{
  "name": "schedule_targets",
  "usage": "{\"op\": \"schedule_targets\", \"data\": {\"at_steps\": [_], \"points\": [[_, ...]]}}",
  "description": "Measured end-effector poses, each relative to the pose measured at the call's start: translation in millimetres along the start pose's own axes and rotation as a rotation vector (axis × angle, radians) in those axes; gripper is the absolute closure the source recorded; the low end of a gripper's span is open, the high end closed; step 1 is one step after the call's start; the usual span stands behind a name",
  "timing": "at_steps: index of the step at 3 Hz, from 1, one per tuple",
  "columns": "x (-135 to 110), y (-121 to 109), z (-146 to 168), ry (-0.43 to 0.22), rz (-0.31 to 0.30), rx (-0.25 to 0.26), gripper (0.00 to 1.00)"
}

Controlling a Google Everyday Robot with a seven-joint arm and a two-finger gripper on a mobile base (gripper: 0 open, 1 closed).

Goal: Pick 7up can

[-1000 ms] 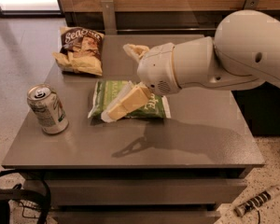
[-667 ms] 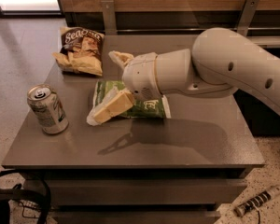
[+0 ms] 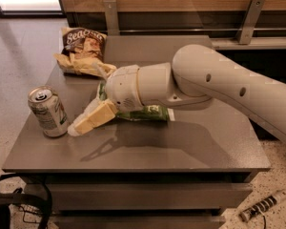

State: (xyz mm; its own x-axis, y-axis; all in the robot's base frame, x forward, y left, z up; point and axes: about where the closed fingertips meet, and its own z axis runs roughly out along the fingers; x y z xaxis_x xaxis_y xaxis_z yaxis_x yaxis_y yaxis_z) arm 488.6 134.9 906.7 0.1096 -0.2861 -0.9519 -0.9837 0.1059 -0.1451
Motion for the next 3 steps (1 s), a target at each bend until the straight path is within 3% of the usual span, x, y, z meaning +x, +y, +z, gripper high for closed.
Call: {"op": "schedule_targets", "data": {"at_steps": [2, 3], "points": [[-7.0, 13.4, 52.1, -0.073, 0.017, -0.078, 0.00], [-22.0, 28.9, 84.2, -0.126, 0.003, -0.147, 0.03]]}}
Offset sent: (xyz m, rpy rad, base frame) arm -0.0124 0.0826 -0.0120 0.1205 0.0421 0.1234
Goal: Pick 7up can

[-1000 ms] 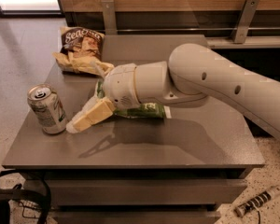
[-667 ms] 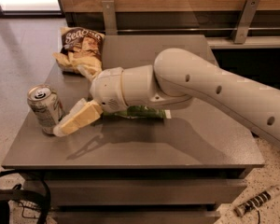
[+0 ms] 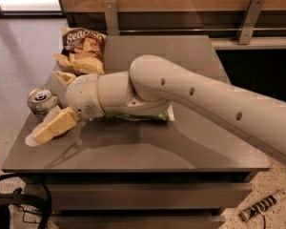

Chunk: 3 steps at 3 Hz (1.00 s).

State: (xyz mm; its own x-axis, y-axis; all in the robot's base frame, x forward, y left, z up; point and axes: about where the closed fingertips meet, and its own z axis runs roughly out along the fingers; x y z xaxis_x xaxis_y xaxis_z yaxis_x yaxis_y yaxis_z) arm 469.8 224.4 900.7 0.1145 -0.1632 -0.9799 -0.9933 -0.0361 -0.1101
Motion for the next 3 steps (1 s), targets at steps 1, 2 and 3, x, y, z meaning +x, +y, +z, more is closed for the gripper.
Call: {"op": "schedule_targets", "data": {"at_steps": [1, 2, 3], "points": [[-5.3, 5.9, 18.3, -0.022, -0.011, -0.038, 0.25], [-7.4, 8.6, 24.8, -0.029, -0.015, -0.052, 0.50], [-9.0, 10.7, 26.9, -0.029, -0.017, -0.057, 0.80]]}}
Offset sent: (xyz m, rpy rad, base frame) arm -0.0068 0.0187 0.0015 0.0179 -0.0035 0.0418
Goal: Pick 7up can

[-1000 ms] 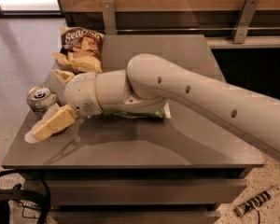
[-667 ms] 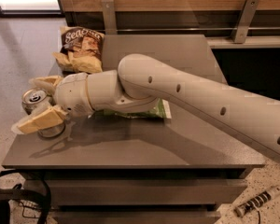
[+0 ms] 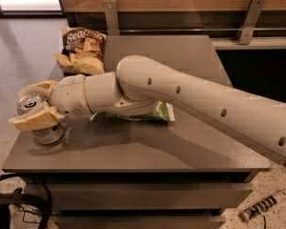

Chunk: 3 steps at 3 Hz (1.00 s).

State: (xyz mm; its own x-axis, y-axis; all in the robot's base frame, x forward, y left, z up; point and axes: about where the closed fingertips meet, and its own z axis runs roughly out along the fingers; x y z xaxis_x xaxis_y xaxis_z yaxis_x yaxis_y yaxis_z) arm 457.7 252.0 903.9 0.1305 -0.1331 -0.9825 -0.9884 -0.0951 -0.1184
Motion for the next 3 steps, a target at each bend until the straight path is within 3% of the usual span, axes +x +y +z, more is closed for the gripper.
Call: {"op": "schedule_targets", "data": {"at_steps": [1, 2, 3], "points": [[-0.9, 1.2, 1.3, 0.000, -0.002, -0.003, 0.99], [-7.6, 1.3, 0.0, -0.005, -0.014, -0.007, 1.00], [-42.0, -2.0, -13.9, -0.013, -0.066, -0.012, 1.00]]}}
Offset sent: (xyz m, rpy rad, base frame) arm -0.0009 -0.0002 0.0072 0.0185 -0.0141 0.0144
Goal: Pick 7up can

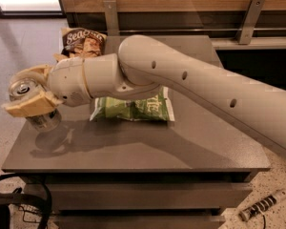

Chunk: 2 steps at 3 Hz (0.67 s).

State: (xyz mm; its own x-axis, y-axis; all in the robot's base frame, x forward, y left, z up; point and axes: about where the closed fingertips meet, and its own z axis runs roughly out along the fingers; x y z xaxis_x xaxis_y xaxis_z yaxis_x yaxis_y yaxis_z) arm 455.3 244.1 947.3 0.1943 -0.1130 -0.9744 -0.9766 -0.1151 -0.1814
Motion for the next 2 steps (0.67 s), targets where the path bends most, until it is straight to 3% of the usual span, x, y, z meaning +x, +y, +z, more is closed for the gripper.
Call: {"op": "schedule_targets", "data": {"at_steps": [2], "points": [[-80.7, -24.3, -43.1, -0.017, -0.080, 0.070, 1.00]]}}
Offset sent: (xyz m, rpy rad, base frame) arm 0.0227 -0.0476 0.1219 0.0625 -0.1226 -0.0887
